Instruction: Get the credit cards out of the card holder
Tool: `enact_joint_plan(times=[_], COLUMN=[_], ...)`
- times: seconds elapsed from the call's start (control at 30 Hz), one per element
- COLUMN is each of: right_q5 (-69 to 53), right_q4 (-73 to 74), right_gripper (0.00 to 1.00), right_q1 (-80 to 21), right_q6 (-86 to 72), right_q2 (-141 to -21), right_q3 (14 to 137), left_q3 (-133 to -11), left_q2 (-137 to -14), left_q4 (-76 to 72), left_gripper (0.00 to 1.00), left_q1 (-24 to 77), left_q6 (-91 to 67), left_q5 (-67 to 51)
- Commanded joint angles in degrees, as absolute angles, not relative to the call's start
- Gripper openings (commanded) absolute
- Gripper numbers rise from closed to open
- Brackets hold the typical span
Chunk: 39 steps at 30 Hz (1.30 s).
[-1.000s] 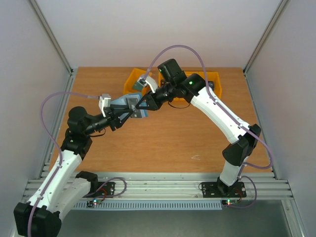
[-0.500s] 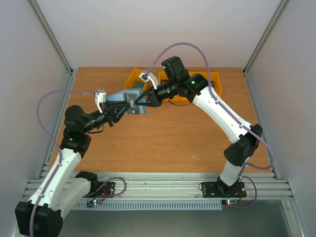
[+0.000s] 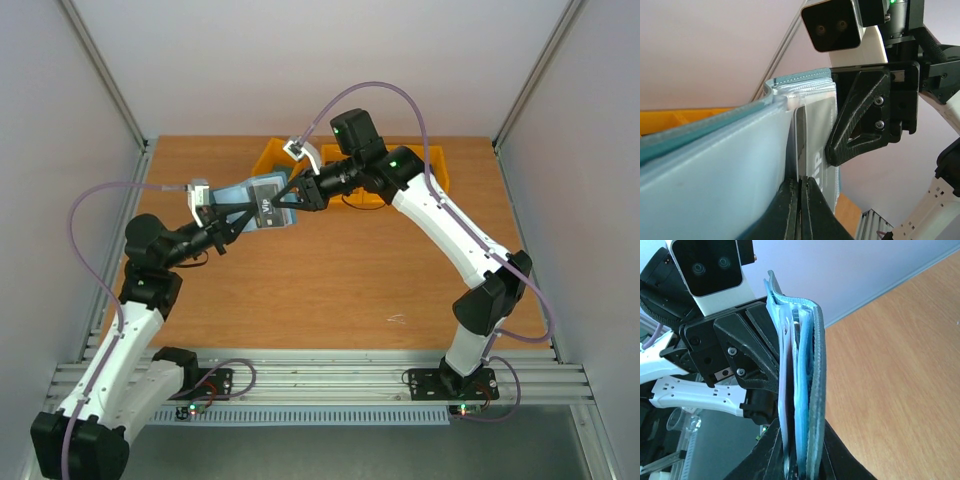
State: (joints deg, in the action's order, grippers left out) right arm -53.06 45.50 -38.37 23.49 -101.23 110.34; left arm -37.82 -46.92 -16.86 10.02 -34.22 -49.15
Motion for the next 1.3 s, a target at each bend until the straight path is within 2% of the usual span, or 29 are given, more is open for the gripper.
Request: enact_joint_plan(times=[0.0, 0.17, 0.47, 0.57, 0.63, 0.77, 0.9, 0.97, 1.27], right_q5=[-56.08, -57.27, -56.16, -57.33, -57.48, -58.6, -59.47, -59.6, -59.78], right_q4=[41.4, 41.74, 44.06, 44.31, 45.1, 45.55, 44.31, 44.25, 49.37], right_gripper=[0.14, 0.29, 0.42, 0.43, 0.37, 0.17, 0.04, 0.01, 0.01], right_q1=[-41.23, -38.86, -37.3, -35.92, -35.7, -35.68, -35.68, -35.68, -33.91], right_q6=[24.59, 24.45, 26.57, 26.58, 26.92, 26.72, 26.1, 26.71, 29.49], right_q2=[-102.86, -99.64, -96.12, -95.1, -95.01, -95.51, -95.5, -95.26, -94.95], right_q3=[110.01, 106.43, 103.12, 102.18, 102.11, 102.38, 102.46, 102.52, 104.85], left_q3=[-39.4, -38.19, -37.49, -37.24, -37.06, -36.84, -36.86, -36.93, -35.91], left_q2=[-45.4, -44.42, -43.81, -43.6, -43.51, -43.42, -43.45, -43.41, -42.74], left_q4=[-22.71, -22.68, -22.5, -22.49, -22.57, -22.58, -22.64, -22.4, -19.39], left_gripper=[0.0, 0.0, 0.0, 0.0, 0.0, 0.0, 0.0, 0.0, 0.03], left_q1=[12.04, 9.8, 8.65, 8.35, 8.26, 8.26, 8.26, 8.21, 7.56], left_q6=[-33.71, -35.13, -35.07, -35.08, -35.15, -35.24, -35.48, -35.47, -33.6], left_q5=[-57.34, -54.69, -55.0, -55.06, -55.15, -55.43, -55.63, -55.43, -53.21])
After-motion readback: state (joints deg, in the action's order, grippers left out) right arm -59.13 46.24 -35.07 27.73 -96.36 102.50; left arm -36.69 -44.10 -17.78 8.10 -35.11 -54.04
